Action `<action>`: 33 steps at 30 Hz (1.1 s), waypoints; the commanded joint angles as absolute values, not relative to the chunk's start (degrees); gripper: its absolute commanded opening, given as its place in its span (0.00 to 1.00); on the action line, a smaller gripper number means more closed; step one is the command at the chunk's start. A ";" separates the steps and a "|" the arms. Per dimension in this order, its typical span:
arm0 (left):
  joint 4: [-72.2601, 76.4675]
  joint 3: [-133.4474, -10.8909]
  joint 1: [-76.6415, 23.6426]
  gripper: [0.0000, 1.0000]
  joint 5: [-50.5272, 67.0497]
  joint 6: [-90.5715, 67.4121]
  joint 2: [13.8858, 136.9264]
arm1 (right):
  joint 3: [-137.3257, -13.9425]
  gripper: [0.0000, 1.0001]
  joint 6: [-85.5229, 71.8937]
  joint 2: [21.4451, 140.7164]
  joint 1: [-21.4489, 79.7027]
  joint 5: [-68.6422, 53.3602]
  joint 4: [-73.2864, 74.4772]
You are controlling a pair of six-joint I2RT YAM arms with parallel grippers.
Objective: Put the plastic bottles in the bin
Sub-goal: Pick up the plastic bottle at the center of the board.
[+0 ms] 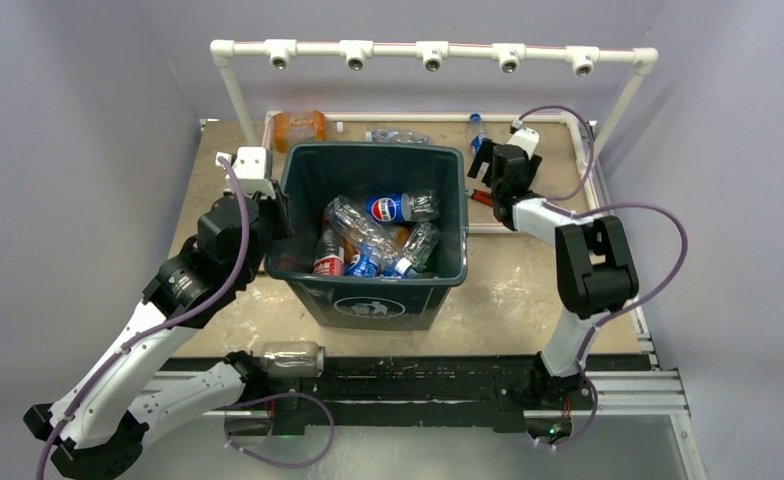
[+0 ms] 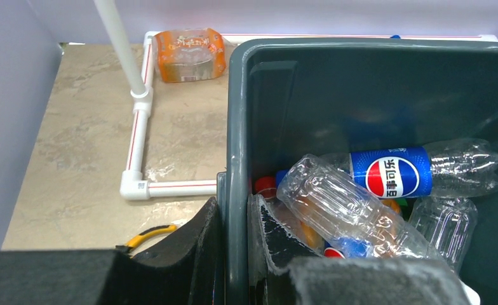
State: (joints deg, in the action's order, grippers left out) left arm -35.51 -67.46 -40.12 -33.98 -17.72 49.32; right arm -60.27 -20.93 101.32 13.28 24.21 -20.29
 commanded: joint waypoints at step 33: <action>-36.48 -62.64 -40.69 0.00 -23.35 -20.30 49.49 | -102.93 0.73 -15.38 132.82 9.76 18.24 3.10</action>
State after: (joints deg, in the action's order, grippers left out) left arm -31.24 -64.86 -40.12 -31.46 -17.39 48.25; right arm -104.53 -15.31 136.33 10.02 19.86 2.81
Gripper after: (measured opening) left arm 0.181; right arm 0.789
